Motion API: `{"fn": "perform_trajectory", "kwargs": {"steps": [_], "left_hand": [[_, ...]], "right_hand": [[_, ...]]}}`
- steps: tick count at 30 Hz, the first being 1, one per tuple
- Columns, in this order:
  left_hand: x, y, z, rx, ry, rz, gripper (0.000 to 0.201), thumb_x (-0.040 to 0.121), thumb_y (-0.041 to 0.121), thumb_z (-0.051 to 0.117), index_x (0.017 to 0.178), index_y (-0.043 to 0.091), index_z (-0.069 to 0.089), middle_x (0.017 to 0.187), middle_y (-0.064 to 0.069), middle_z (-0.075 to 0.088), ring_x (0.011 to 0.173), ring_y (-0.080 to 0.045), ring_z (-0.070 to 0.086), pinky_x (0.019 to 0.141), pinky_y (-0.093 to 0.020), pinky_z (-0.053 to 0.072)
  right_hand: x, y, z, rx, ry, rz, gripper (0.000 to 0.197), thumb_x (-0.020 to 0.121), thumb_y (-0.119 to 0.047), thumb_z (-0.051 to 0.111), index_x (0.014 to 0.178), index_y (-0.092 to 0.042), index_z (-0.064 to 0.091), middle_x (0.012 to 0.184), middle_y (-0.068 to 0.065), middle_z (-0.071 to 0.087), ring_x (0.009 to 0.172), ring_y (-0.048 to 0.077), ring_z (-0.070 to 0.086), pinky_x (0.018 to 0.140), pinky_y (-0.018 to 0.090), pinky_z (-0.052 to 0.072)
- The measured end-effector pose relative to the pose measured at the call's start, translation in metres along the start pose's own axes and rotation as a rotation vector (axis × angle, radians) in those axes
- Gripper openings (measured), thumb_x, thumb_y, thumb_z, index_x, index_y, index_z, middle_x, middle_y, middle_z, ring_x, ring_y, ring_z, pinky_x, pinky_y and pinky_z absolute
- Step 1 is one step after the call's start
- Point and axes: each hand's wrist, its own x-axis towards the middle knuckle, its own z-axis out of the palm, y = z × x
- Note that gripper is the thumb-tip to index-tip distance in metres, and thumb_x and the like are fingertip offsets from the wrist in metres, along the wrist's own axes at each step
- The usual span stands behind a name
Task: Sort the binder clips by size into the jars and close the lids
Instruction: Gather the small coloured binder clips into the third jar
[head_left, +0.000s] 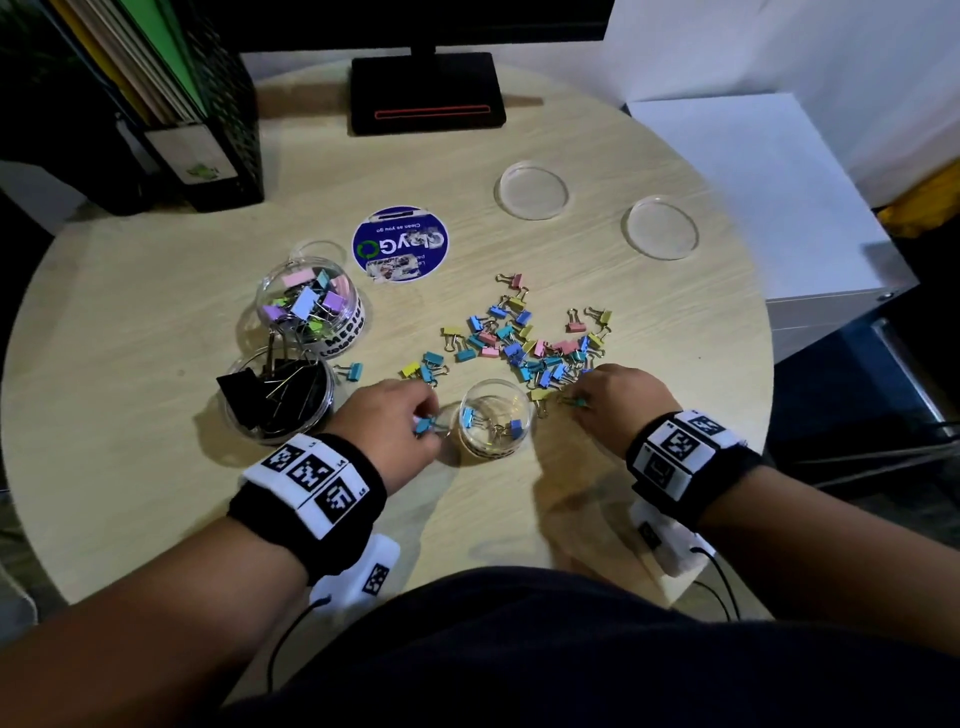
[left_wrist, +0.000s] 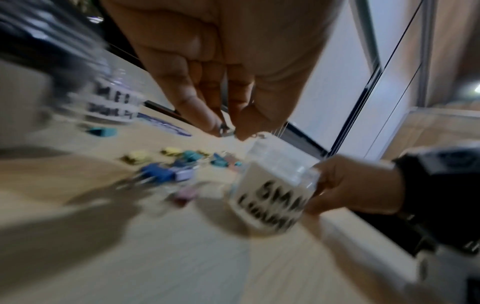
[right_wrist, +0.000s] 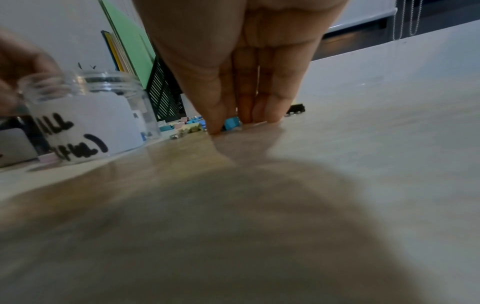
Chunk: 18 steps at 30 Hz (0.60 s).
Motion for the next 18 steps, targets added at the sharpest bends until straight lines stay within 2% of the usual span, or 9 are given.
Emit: {"fn": "perform_trajectory", "kwargs": {"steps": [2, 4, 7, 9, 11, 14, 18], "left_hand": [[0.002, 0.013, -0.005, -0.059, 0.034, 0.056, 0.017, 0.075, 0.02, 0.067, 0.092, 0.022, 0.066, 0.086, 0.006, 0.054, 0.076, -0.012, 0.054, 0.076, -0.022, 0.045], [0.008, 0.023, -0.005, -0.06, 0.02, 0.115, 0.018, 0.078, 0.021, 0.065, 0.095, 0.022, 0.066, 0.088, 0.007, 0.053, 0.076, -0.009, 0.052, 0.075, -0.019, 0.042], [0.016, 0.032, 0.001, 0.009, -0.045, 0.17, 0.022, 0.083, 0.025, 0.062, 0.105, 0.022, 0.062, 0.102, 0.004, 0.059, 0.085, -0.01, 0.052, 0.08, -0.023, 0.042], [0.017, 0.033, 0.007, 0.056, -0.08, 0.183, 0.026, 0.085, 0.028, 0.061, 0.11, 0.022, 0.059, 0.108, 0.004, 0.058, 0.094, -0.013, 0.053, 0.079, -0.022, 0.039], [0.015, 0.029, 0.009, 0.025, -0.081, 0.178, 0.031, 0.083, 0.03, 0.065, 0.113, 0.023, 0.057, 0.107, 0.005, 0.055, 0.093, -0.013, 0.051, 0.078, -0.021, 0.038], [0.008, 0.019, 0.007, -0.114, -0.016, 0.131, 0.032, 0.082, 0.029, 0.068, 0.113, 0.024, 0.058, 0.097, 0.009, 0.048, 0.081, -0.01, 0.054, 0.082, -0.025, 0.048], [0.001, -0.002, 0.011, -0.182, 0.043, 0.045, 0.026, 0.087, 0.027, 0.061, 0.112, 0.023, 0.056, 0.11, 0.003, 0.052, 0.086, -0.013, 0.058, 0.085, -0.034, 0.052]], "right_hand": [[0.001, -0.001, -0.001, -0.022, -0.015, -0.002, 0.025, 0.087, -0.028, 0.055, 0.109, -0.02, 0.062, 0.108, 0.005, 0.063, 0.098, 0.025, 0.059, 0.078, 0.029, 0.046], [0.003, -0.002, -0.005, -0.029, -0.038, -0.005, 0.02, 0.085, -0.026, 0.055, 0.102, -0.02, 0.063, 0.104, 0.004, 0.065, 0.094, 0.024, 0.059, 0.076, 0.028, 0.046], [0.003, -0.007, -0.015, 0.042, -0.015, 0.005, 0.018, 0.082, -0.026, 0.058, 0.097, -0.019, 0.065, 0.098, 0.004, 0.067, 0.089, 0.023, 0.06, 0.075, 0.026, 0.047], [-0.001, -0.014, -0.022, 0.121, 0.064, -0.027, 0.018, 0.082, -0.026, 0.062, 0.097, -0.017, 0.067, 0.095, 0.003, 0.068, 0.088, 0.022, 0.061, 0.078, 0.028, 0.049], [-0.008, -0.025, -0.028, 0.21, 0.154, -0.102, 0.017, 0.081, -0.026, 0.065, 0.094, -0.015, 0.067, 0.091, 0.002, 0.068, 0.085, 0.02, 0.062, 0.077, 0.028, 0.049], [-0.018, -0.046, -0.028, 0.248, 0.208, -0.218, 0.017, 0.081, -0.029, 0.066, 0.092, -0.017, 0.067, 0.089, -0.001, 0.067, 0.082, 0.017, 0.061, 0.073, 0.028, 0.048], [-0.022, -0.064, -0.018, 0.123, 0.187, -0.287, 0.021, 0.085, -0.036, 0.06, 0.098, -0.021, 0.066, 0.095, -0.003, 0.064, 0.089, 0.015, 0.055, 0.07, 0.023, 0.038]]}}
